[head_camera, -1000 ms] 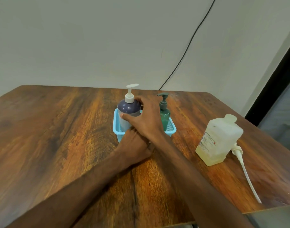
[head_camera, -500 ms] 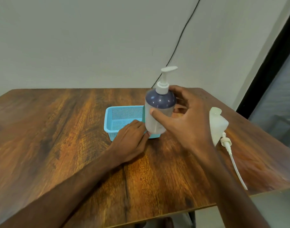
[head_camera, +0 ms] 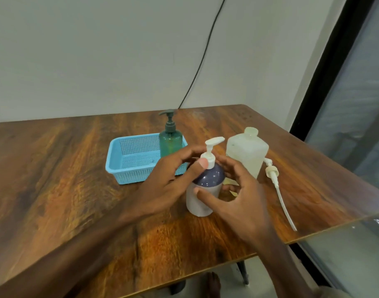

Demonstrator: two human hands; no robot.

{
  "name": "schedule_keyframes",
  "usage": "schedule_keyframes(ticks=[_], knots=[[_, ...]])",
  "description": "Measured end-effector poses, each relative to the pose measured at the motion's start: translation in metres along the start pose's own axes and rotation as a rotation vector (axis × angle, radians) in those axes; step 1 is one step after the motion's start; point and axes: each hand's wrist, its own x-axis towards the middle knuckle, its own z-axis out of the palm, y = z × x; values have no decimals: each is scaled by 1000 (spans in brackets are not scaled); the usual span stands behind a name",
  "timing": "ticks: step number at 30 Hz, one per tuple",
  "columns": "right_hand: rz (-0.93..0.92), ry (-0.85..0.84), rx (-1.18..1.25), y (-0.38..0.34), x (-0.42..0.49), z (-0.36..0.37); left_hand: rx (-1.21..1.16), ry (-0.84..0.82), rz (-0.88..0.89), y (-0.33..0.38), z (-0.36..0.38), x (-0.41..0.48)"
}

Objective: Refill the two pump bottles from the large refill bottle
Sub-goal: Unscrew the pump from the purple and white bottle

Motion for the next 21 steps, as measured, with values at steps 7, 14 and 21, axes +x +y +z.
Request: schedule_keyframes(ticks=[7, 14, 21], knots=[[18, -143, 108, 8, 7, 6, 19, -84, -63, -4, -9, 16], [42, -89, 103, 15, 5, 17, 293, 177, 31, 6, 5, 13], [35, -59, 101, 11, 1, 21, 160, 402, -294, 12, 20, 20]])
